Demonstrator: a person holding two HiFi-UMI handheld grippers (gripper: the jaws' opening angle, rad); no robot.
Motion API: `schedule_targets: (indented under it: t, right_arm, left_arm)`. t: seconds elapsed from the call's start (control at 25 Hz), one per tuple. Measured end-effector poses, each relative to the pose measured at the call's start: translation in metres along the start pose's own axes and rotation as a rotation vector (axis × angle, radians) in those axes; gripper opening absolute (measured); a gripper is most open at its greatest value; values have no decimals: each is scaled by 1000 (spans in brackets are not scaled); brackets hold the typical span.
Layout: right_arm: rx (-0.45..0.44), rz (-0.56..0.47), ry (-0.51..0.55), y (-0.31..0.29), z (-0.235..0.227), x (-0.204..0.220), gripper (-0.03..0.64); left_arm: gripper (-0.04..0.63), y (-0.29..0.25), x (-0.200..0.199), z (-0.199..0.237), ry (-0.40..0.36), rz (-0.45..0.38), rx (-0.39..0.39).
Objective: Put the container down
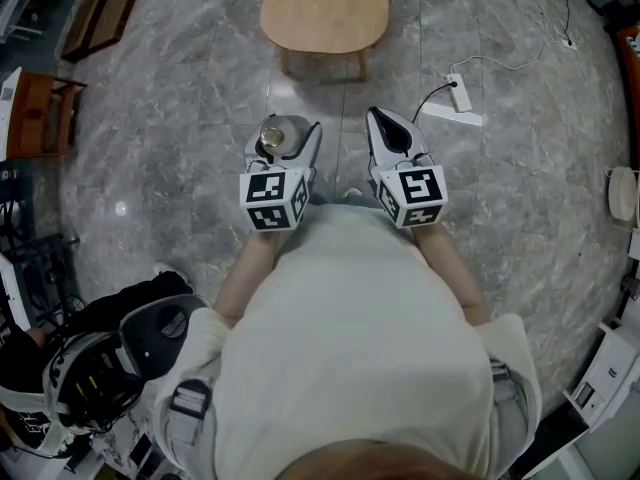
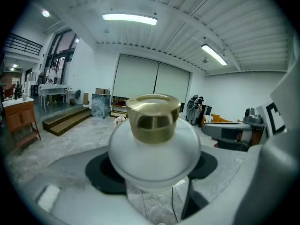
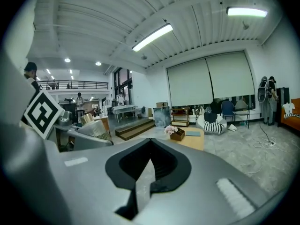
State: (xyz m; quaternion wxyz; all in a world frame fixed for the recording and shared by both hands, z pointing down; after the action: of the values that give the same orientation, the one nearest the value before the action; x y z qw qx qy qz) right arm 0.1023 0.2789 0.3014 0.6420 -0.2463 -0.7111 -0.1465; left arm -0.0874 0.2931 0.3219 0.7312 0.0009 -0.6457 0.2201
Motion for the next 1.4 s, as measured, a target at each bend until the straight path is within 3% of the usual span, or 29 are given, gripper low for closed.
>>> schedule_targets:
  t: [0.52,1.4]
  right_arm:
    - [16,39,-48,-41,-28,10,1]
    - [62,57,-26,-217,-98,-35,2]
  left_arm:
    - [350,-57,-9,20,-10,32,6]
    - [350,-234,-72,107,-16,60,95]
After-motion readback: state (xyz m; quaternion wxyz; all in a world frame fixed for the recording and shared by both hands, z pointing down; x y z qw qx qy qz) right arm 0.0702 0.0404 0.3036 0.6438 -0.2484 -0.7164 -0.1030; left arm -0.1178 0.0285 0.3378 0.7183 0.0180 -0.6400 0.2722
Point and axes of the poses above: the fingertips, and each gripper's own axes: y backward along the fingers, z to its left, x out of its underside, the point moved 7 cm from there along y, backward along the fingers, and after that the axes turned 9 degrees about -z, right-handed, at the moved point
